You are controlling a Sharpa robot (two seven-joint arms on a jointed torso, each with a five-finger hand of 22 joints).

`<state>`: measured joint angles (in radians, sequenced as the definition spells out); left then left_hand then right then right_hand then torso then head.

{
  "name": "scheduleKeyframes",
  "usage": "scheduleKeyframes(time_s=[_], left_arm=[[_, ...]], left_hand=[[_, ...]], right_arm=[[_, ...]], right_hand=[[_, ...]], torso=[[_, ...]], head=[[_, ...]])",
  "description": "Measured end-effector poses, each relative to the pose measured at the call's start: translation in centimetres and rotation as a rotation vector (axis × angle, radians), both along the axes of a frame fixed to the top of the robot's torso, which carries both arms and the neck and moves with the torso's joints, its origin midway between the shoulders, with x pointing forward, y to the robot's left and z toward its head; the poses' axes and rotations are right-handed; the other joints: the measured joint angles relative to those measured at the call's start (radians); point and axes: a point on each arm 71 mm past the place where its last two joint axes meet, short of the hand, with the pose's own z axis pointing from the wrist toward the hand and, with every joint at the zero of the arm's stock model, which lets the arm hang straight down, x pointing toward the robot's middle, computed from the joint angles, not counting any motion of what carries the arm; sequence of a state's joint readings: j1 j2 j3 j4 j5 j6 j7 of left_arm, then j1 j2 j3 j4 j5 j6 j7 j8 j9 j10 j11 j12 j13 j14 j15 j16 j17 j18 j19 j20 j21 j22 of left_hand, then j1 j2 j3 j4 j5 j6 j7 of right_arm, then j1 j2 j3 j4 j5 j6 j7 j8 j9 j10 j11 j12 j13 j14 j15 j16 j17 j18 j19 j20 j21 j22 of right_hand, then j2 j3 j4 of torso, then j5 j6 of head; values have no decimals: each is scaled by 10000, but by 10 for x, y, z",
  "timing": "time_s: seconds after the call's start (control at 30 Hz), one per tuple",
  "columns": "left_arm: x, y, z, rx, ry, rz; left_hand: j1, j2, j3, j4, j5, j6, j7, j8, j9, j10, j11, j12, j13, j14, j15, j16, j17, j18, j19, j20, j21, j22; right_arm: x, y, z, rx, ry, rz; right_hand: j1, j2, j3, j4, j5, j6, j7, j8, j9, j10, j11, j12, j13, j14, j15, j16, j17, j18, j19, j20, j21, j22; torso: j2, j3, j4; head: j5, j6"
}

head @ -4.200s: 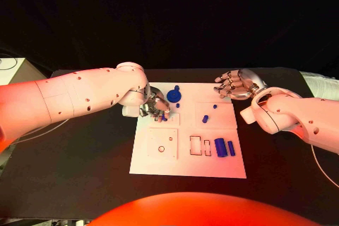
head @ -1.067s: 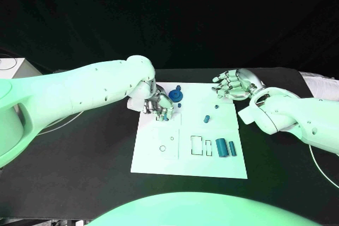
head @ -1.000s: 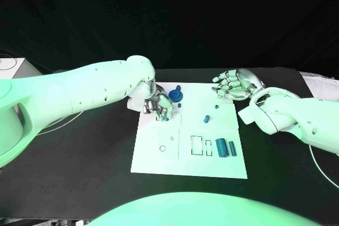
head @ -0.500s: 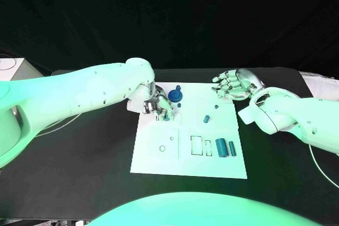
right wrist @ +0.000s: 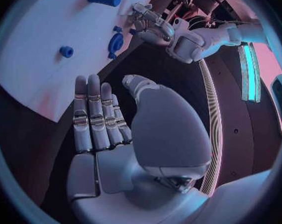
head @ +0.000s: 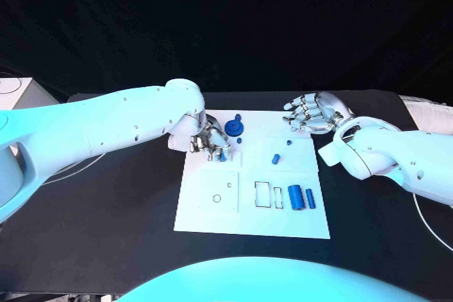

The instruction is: Assemble the parts on the task board

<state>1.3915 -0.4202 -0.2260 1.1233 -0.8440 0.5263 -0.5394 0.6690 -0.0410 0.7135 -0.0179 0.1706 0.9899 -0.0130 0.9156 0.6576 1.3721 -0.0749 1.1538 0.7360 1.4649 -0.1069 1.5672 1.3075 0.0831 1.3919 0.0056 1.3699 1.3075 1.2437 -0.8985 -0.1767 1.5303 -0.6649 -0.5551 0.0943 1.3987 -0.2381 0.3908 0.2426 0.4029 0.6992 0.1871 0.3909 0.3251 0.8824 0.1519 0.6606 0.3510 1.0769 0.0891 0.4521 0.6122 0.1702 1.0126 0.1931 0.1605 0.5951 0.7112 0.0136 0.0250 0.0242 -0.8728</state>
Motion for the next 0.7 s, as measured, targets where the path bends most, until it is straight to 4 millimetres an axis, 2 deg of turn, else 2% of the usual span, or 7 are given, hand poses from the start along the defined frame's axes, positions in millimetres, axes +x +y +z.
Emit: scheduleKeyframes(time_s=[0.13,0.23,0.53,0.57,0.63,0.7], left_arm=[[1,7,1,-31,-136,127],[0,11,2,-49,-243,178],[-1,16,2,-13,-514,229],[-1,17,3,-6,-547,236],[-1,18,3,19,-600,257],[-1,19,3,39,-650,283]], left_hand=[[114,-80,-238,71,-2,0,-2,-17,54,0,0,0,12,0,0,0,0,0,0,0,0,0],[260,-221,-598,220,-22,-2,-1,-66,108,0,0,-48,21,0,0,0,0,0,0,0,0,0],[595,-483,-1673,908,-30,34,-37,-195,264,1,0,-95,84,0,0,0,0,0,0,0,0,-1],[617,-497,-1776,1011,-98,34,-37,-195,285,1,0,-95,92,0,0,0,0,0,0,0,0,-1],[808,-532,-2063,1216,-445,34,-37,-261,332,1,0,-95,108,28,-28,0,0,0,0,0,0,-1],[1047,-541,-2346,1499,-958,34,-37,-301,402,1,0,-131,122,40,-39,0,0,0,0,0,0,-1]], right_arm=[[0,0,0,-2,5,2],[0,0,0,-2,12,4],[-1,-1,-2,-3,47,5],[-1,-1,-2,-4,53,4],[-1,-1,-3,-4,60,3],[-1,-1,-3,-4,67,5]], right_hand=[[0,0,0,0,0,0,0,0,0,0,0,0,0,0,0,0,7,-1,0,0,0,1],[0,0,0,0,0,0,0,0,0,0,0,0,0,0,0,-39,7,0,0,0,0,0],[0,0,0,0,0,0,0,0,0,0,0,0,1,0,0,-39,6,0,0,0,0,-8],[0,0,0,0,0,0,0,0,1,0,0,0,-8,0,0,-39,6,0,0,0,-41,-8],[0,0,0,0,0,0,0,0,0,1,0,0,-10,0,0,-39,6,0,0,0,-42,-8],[0,0,0,0,0,0,0,0,0,1,0,0,-10,0,0,-39,6,-1,0,0,-42,-8]], torso=[[-3,-1,1],[-6,-1,2],[-7,-8,9],[-7,-9,9],[-6,-8,8],[-6,-5,8]], head=[[-11,0],[-13,0],[-5,0],[-2,0],[0,0],[5,0]])
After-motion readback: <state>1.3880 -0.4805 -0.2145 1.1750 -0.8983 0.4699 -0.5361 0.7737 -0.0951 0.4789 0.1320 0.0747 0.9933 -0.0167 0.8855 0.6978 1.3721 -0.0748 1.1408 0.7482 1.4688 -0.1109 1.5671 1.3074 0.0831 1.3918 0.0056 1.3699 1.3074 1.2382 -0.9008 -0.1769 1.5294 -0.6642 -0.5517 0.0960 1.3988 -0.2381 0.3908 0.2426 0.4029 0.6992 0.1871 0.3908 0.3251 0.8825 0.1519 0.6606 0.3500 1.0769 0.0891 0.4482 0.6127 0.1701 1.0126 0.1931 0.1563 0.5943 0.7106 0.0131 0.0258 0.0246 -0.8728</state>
